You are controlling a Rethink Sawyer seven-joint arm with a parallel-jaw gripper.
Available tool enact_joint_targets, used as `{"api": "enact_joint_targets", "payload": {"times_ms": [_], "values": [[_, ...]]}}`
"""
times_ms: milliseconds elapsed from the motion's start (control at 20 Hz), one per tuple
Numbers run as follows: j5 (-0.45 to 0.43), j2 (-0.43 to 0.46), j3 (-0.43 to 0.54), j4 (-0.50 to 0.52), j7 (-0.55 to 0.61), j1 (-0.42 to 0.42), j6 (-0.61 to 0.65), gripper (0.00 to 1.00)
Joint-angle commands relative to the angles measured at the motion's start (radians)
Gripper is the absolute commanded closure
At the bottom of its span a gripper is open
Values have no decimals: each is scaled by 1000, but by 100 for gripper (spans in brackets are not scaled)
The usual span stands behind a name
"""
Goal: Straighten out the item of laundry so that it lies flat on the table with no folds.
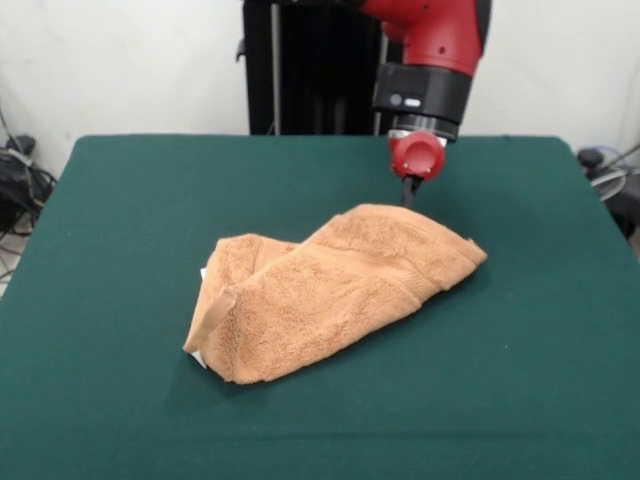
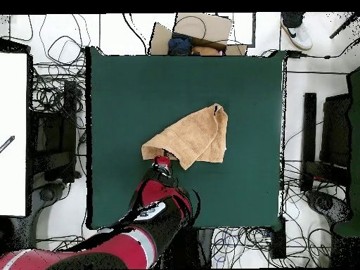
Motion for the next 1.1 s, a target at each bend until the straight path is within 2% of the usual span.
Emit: {"api": "enact_joint_targets", "payload": {"times_ms": [50, 600, 1100], "values": [[-25, 17, 94, -89, 193, -17, 61, 0], [-23, 3, 93, -81, 196, -8, 77, 0], [19, -2, 89, -63, 210, 28, 87, 0]]}}
